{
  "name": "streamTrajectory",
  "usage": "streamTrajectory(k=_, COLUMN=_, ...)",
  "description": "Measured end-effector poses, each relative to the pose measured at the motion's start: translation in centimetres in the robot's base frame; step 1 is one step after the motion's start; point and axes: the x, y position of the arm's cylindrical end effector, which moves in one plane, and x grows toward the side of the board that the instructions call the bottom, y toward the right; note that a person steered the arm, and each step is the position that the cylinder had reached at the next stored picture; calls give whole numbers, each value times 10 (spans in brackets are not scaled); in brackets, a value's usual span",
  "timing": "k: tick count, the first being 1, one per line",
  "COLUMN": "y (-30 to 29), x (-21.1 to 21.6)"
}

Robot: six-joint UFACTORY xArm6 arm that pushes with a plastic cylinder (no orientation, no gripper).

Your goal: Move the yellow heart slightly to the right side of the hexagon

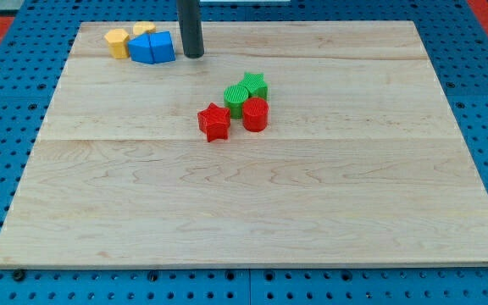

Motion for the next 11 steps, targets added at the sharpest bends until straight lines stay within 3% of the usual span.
streamTrajectory(k=1, y=4, x=-52)
streamTrajectory(k=2, y=-32, x=-56)
streamTrajectory(k=5, y=-105, x=-56)
streamTrajectory(k=8, y=-97, x=-55)
streamTrajectory(k=11, y=-109, x=-22)
